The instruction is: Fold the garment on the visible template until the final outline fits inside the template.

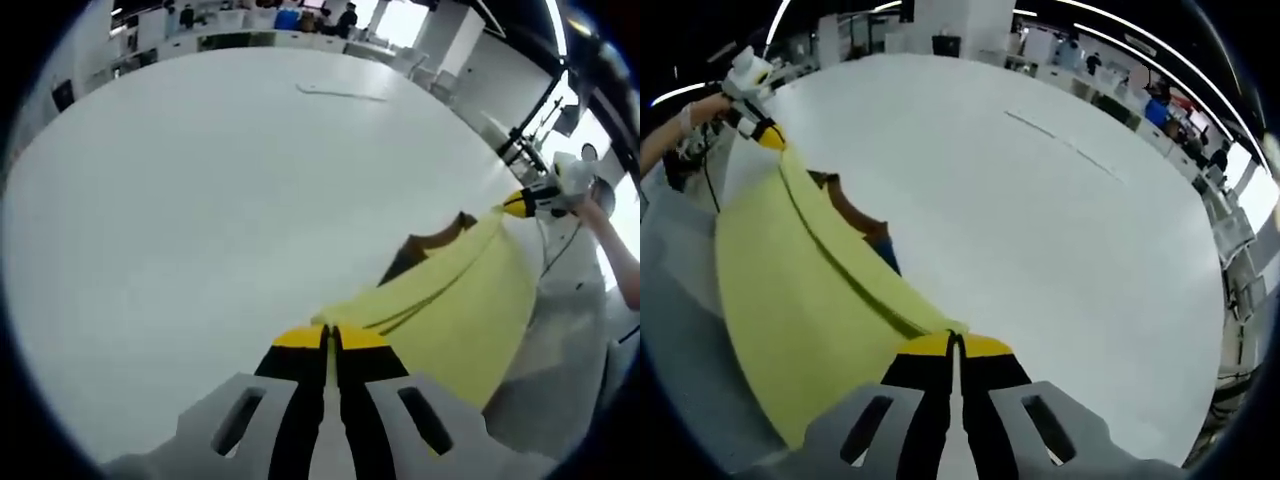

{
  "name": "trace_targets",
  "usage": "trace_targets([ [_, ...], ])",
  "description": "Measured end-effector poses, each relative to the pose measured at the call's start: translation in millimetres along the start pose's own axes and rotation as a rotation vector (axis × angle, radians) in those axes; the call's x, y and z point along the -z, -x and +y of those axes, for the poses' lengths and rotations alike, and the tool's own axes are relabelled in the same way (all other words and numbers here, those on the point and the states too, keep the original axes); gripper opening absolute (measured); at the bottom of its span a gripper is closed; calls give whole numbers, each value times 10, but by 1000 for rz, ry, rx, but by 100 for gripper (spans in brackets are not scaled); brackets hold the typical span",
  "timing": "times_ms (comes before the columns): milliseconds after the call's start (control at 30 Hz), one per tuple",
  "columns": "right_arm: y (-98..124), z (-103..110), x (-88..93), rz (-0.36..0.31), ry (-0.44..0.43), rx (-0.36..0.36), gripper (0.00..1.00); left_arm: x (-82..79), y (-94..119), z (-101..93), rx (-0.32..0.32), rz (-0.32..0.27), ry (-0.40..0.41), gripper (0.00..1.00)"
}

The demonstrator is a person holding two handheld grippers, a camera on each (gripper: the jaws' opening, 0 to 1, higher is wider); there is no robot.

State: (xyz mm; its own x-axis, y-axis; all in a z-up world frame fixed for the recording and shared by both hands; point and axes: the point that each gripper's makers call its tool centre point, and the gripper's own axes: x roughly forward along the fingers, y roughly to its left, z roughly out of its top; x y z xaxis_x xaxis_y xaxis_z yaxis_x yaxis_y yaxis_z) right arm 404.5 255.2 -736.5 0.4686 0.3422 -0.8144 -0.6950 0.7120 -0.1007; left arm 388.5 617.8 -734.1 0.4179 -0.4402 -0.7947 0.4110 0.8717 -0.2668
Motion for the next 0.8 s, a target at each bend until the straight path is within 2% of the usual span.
trace_targets([
  [467, -91, -103, 2, 9, -41, -10, 2, -38, -121, 85, -5, 33, 2, 0],
  [800, -178, -157, 22, 24, -56, -25, 2, -60, -210, 132, 2, 50, 32, 0],
])
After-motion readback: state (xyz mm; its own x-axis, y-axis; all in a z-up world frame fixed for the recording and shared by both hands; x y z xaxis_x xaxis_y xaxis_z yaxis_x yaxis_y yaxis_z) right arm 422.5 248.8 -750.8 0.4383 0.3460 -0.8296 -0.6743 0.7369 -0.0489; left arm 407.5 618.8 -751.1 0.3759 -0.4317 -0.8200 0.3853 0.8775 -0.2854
